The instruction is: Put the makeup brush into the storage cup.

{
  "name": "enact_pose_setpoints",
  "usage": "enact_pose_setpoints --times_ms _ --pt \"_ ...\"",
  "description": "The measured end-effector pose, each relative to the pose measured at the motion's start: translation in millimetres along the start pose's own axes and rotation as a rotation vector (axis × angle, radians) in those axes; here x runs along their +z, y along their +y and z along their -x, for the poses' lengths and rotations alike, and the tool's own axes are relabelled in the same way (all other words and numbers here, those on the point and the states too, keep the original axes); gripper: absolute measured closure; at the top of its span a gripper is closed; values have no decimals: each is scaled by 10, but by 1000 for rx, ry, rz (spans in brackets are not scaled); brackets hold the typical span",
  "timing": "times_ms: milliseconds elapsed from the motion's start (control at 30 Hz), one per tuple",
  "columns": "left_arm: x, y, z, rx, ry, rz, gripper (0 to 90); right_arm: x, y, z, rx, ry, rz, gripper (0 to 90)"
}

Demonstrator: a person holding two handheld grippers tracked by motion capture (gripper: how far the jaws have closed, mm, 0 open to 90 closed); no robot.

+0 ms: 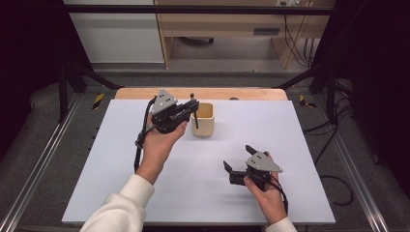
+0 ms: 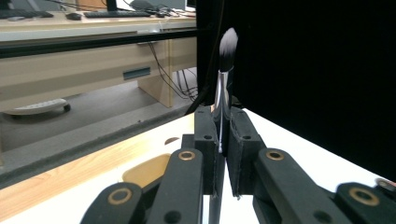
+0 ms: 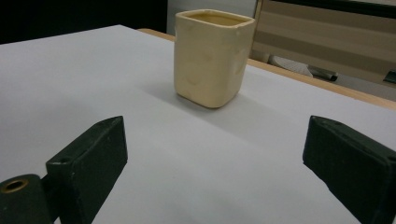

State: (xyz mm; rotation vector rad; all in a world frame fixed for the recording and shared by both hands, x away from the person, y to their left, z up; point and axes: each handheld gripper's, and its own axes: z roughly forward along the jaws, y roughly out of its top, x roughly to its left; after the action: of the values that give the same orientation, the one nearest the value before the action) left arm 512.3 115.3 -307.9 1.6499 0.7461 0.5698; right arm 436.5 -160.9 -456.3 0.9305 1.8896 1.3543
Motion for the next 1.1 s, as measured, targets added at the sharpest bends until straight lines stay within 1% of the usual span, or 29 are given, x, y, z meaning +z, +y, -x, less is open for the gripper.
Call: enact_pose_setpoints --times_ms 33,67,100,133,167,200,233,333,367,433,600,700,867,933,967,1000,1033,1067,1100 --pt "5 16 -4 -2 5 2 837 -21 -2 31 -4 -5 6 66" --pt "11 34 -4 -2 11 8 837 -21 -2 31 -4 -5 6 66" --pt "22 72 -6 1 29 12 837 -34 -4 56 -3 -5 11 66" --pt "22 72 -6 1 29 12 837 -34 -4 56 -3 -5 11 66" --pt "35 91 -8 2 39 10 837 -46 -1 76 -5 -5 24 70" --pt "55 115 -11 11 55 0 837 -46 -1 76 -5 -5 24 70" --pt "97 173 -25 25 66 -7 837 -58 5 87 -11 -4 46 72" --pt "140 220 -36 36 71 -12 837 -66 9 97 -19 -2 58 72" --pt "182 246 -43 48 72 -17 837 -72 5 114 -15 -2 54 72" --pt "200 253 -47 54 70 -19 837 -78 1 133 -13 -4 52 72" --pt "236 230 -54 56 72 1 837 -93 -13 143 -14 -10 52 78" --pt "242 213 -92 47 91 16 837 -110 -18 133 -21 -10 48 78" --pt "253 198 -113 45 102 22 837 -108 -23 133 -29 -2 46 82" --pt "266 182 -100 43 102 19 837 -110 -28 135 -43 5 49 85" --pt "285 175 -85 53 97 12 837 -111 -36 137 -39 7 46 89" --pt "285 175 -85 53 97 12 837 -111 -36 137 -39 7 46 89" --pt "304 176 -77 60 88 20 837 -119 -47 139 -32 16 39 88" --pt "304 176 -77 60 88 20 837 -119 -47 139 -32 16 39 88" --pt "314 174 -77 67 87 22 837 -131 -57 139 -32 26 36 79"
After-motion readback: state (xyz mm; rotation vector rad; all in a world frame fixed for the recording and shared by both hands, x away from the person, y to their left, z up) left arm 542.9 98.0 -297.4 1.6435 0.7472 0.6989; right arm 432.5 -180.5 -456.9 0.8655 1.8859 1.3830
